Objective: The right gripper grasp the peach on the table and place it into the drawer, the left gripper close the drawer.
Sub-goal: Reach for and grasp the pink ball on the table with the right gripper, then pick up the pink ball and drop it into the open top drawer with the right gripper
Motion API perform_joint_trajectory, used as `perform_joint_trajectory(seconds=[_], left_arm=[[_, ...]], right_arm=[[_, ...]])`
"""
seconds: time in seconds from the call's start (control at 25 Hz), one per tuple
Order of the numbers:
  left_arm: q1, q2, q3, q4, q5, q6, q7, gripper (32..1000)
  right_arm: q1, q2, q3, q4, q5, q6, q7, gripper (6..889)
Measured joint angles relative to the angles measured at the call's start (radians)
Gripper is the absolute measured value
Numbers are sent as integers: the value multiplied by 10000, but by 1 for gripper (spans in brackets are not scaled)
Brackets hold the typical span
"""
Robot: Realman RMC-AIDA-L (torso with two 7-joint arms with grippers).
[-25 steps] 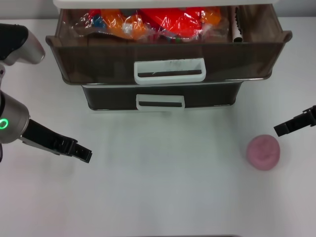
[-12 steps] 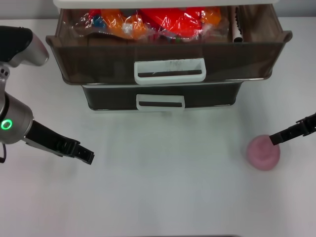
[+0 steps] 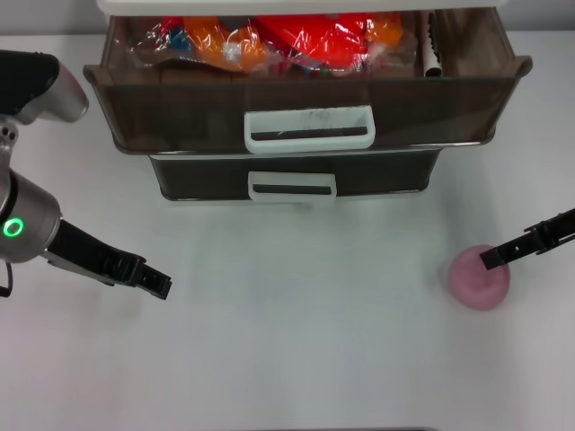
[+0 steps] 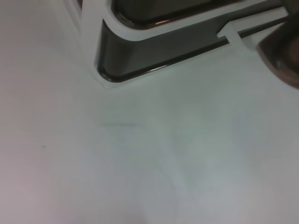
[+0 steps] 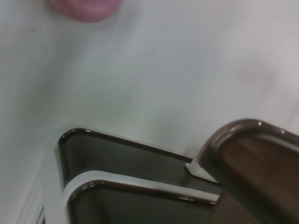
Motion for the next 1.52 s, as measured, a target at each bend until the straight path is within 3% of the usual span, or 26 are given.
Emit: perform_joint_trajectory(seconds=[0.36,0.68,0.92,1.28,1.52], left_arm=[[-78,-10,21,-14,-1,-61,12,809],[-110,-4,24,-114,0,-81,32,810],[-201,-8,27,-305,-13,-163,86,809],[-239,-16,52,-405,-16,-181,97,805],[-250,-5,52,-409,-16,-178,101,803]], right_arm=[[411,-2,-1,1170,-231,-710,-300,787],[530,-1,54,1543,-216,-1059,-759,673],[530,-1,58,1641,-190,-1088,-1144,446],[758,-2,66,1994,-136,-815,-1909,245],[800,-16,20,1931,-202,-734,-2026,118]])
